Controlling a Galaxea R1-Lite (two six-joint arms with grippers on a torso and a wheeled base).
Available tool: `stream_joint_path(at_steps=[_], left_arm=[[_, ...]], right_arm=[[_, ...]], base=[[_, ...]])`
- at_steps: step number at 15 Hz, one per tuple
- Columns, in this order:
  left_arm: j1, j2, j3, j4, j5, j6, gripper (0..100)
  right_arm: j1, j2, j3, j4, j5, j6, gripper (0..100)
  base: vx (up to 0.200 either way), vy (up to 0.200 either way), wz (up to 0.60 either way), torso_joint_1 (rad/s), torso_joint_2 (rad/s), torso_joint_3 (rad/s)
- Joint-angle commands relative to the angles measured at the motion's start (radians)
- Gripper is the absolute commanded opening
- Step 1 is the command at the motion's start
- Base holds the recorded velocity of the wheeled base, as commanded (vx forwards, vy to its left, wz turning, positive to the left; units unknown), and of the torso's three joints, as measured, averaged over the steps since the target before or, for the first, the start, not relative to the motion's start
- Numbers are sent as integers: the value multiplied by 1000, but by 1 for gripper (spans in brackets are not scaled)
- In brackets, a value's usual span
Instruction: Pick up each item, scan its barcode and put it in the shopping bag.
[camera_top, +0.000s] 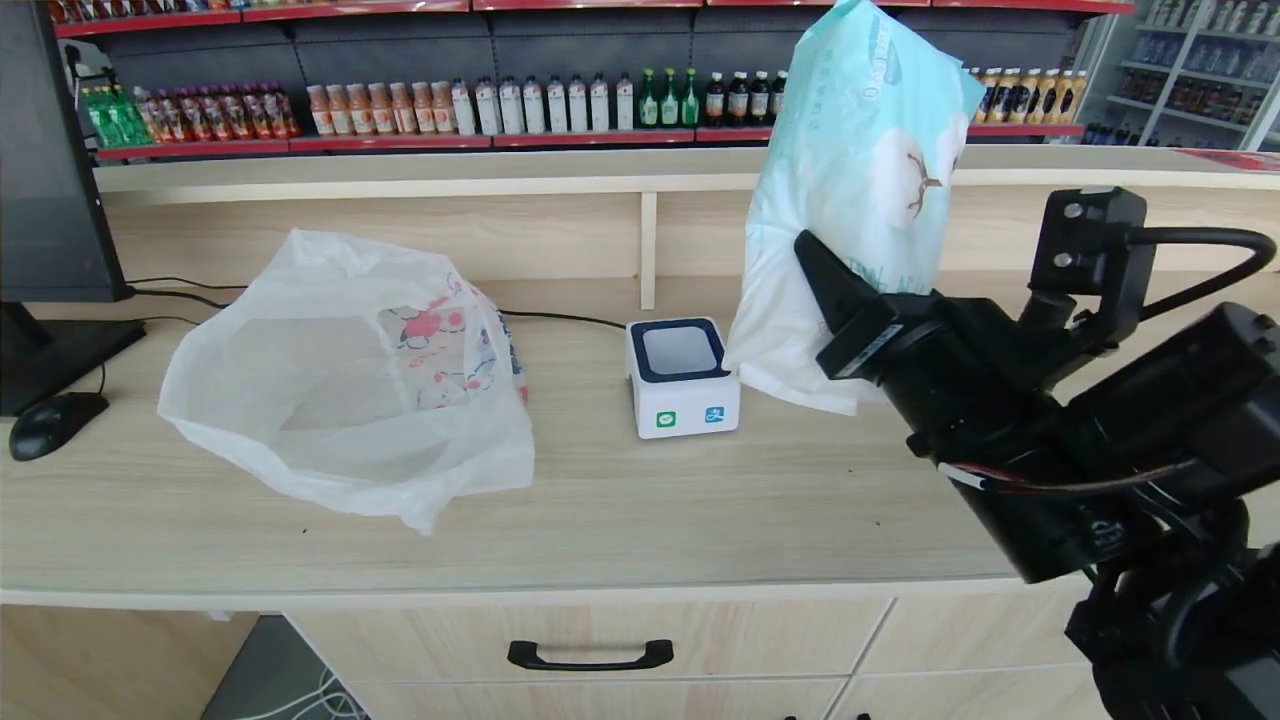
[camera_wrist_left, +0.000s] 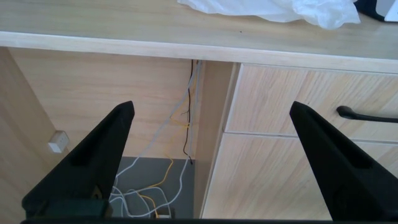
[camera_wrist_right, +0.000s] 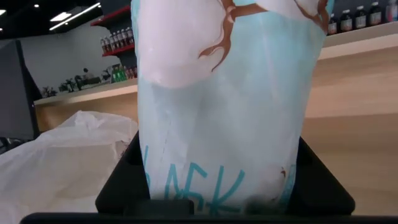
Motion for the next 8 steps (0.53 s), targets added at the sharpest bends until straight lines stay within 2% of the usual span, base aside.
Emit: stream_joint_path(at_steps=[1,3,8], left_arm=[[0,0,0,0,0,-1,100],[0,0,0,0,0,-1,100],[0,0,-2,0,0,1,100]], right_arm=[[4,99,-80,-2,5,13,0],[4,143,-127,-2,24,18,0],[0,146,-119,-2,96,53,0]], base=[[0,0,0,0,0,0],[0,0,0,0,0,0],[0,0,0,0,0,0]])
